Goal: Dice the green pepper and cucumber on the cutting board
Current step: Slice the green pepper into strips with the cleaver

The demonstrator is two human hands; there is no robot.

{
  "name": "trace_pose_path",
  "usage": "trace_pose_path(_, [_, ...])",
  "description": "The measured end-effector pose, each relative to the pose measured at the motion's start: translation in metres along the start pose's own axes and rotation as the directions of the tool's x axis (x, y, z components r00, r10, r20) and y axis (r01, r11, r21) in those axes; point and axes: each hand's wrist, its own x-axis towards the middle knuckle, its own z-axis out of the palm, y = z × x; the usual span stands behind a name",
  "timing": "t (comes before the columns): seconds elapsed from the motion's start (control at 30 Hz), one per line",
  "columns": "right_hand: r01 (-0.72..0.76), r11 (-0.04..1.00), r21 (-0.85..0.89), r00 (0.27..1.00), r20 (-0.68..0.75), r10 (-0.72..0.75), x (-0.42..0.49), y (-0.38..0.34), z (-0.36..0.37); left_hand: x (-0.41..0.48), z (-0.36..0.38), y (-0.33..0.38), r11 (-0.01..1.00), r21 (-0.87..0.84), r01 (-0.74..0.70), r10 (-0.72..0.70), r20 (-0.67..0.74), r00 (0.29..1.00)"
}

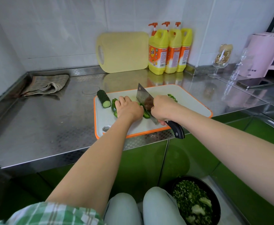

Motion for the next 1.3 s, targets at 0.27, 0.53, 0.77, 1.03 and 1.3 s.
trace_pose_path(0.27, [-0.043, 0.996, -0.08, 0.999, 0.006, 0.043, -0.001, -0.011, -0.003, 0.002, -0.003, -0.001, 1.0, -0.005, -0.009, 0.009, 0.043, 0.999])
trace_pose_path(0.53, [-0.057, 0.998, -0.041, 0.998, 0.008, 0.057, 0.005, -0.007, 0.0, 0.0, -0.006, -0.001, 1.0, -0.027, -0.001, 0.002, 0.045, 0.999])
trace_pose_path(0.77, [-0.023, 0.999, -0.024, 0.999, 0.046, 0.024, -0.001, -0.005, -0.003, -0.001, -0.007, 0.002, 0.999, -0.039, 0.022, -0.02, 0.052, 0.998])
trace_pose_path(1.03, [-0.02, 1.0, -0.015, 0.999, 0.041, 0.02, 0.012, -0.006, -0.001, 0.002, -0.007, -0.001, 0.999, -0.047, 0.008, -0.005, 0.061, 0.998])
trace_pose_path(1.3, [-0.051, 0.942, 0.333, 0.997, -0.042, 0.069, 0.028, 0.007, 0.01, -0.001, -0.005, -0.004, 0.998, -0.058, -0.036, 0.037, 0.028, 0.999])
